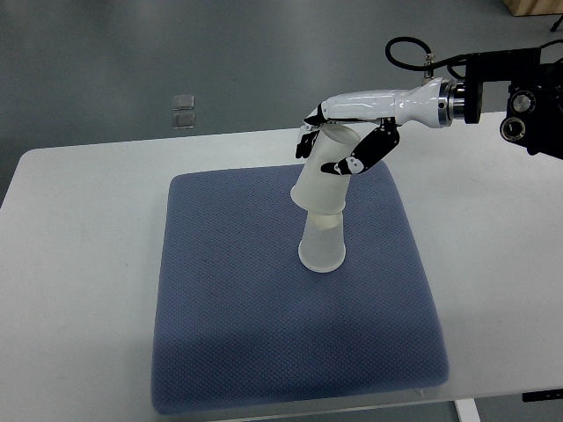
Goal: Stack paper cups
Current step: 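Lower the held cup down onto the upside-down cup on the pad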
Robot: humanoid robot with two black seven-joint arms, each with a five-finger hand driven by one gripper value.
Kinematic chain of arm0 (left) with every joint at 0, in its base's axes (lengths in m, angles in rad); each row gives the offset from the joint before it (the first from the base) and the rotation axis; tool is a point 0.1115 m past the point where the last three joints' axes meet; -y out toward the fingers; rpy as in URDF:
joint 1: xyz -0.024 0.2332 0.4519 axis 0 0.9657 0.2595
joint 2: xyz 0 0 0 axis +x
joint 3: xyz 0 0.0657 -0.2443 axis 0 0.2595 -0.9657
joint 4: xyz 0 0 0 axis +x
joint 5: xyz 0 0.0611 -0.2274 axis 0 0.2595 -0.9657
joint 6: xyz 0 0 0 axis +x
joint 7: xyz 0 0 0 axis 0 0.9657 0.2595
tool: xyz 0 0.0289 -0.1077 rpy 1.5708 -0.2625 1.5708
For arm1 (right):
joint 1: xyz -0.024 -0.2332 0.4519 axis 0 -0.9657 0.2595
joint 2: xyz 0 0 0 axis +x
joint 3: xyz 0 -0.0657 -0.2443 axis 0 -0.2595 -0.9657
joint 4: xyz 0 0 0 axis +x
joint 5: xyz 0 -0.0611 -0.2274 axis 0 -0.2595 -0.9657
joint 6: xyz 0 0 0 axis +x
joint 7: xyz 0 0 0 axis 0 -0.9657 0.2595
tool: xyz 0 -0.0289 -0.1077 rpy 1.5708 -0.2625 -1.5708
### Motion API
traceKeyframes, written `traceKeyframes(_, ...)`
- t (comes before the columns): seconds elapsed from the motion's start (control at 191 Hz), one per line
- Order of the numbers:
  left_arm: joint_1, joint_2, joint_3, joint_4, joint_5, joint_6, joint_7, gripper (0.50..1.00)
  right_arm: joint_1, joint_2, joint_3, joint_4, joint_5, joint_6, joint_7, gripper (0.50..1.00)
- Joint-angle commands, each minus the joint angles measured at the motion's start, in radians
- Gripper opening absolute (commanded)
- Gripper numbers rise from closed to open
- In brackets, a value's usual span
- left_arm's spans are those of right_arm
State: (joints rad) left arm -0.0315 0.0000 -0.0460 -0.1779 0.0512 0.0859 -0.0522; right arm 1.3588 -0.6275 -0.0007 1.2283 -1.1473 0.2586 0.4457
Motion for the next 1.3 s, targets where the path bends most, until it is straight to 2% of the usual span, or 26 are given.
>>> traceKeyframes(0.0, 0.001, 0.0, 0.0, 0.0, -0.001, 0.0, 0.0, 1.0, -0.015, 0.0, -0.001, -0.004, 0.0, -0.012, 0.001, 0.5)
traceKeyframes(1.296, -0.001, 0.0, 0.0, 0.0, -0.001, 0.0, 0.0, 1.0, -0.103, 0.017, 0.001, -0.018, -0.014, -0.056, 0.001, 0.5)
